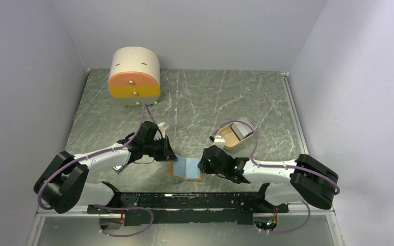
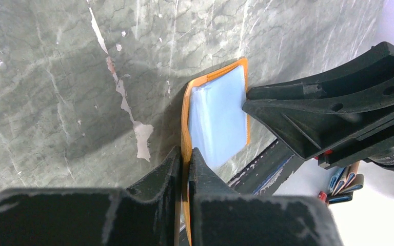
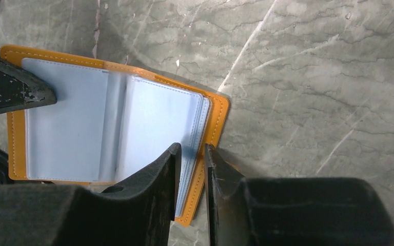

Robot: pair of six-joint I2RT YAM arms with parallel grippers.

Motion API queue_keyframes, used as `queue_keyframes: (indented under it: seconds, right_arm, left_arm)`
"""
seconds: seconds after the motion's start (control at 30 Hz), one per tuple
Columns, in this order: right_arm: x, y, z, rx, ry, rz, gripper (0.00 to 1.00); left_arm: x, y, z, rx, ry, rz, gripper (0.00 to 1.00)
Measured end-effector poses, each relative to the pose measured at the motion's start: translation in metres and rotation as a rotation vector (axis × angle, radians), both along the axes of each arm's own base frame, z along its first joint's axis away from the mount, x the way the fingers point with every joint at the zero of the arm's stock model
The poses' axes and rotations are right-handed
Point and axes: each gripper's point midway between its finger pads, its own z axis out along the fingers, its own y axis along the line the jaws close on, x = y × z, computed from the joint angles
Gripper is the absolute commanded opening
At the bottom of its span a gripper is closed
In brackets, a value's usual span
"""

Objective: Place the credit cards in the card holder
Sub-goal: Turn over the card slot in the card holder.

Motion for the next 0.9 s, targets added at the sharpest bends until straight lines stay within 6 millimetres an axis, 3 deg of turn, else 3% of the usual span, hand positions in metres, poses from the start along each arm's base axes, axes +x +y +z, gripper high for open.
queue_keyframes:
  seconds: [0.23,0.43,0.57,0.7,0.83,0.9]
  right_arm:
    - [0.000,-0.002,0.011,-0.019,-0.013,0.021,0.32]
    - [0.019,0.016,0.064,0.027,-0.119,0.035,0.33]
    - [0.036,0.015,0.094,0.015,-0.228,0.030,0.34]
    - [0.062,-0.006,0.108,-0.062,-0.296,0.007,0.39]
    - [0.111,-0.048,0.118,-0.187,-0.313,-0.091,0.46]
    - [0.126,-0.064,0.119,-0.257,-0.316,-0.118,0.48]
  left_arm:
    - [-0.001,-0.002,0.001,-0.015,-0.002,-0.008,0.09]
    - [-0.002,-0.001,0.000,-0.009,0.006,-0.008,0.09]
    - [-0.001,-0.001,0.003,-0.006,0.011,-0.009,0.09]
    - [0.002,-0.004,0.011,-0.012,0.000,-0.009,0.09]
    - [0.003,-0.004,0.016,-0.017,-0.008,-0.010,0.09]
    - [0.002,-0.003,0.017,-0.016,-0.010,-0.012,0.09]
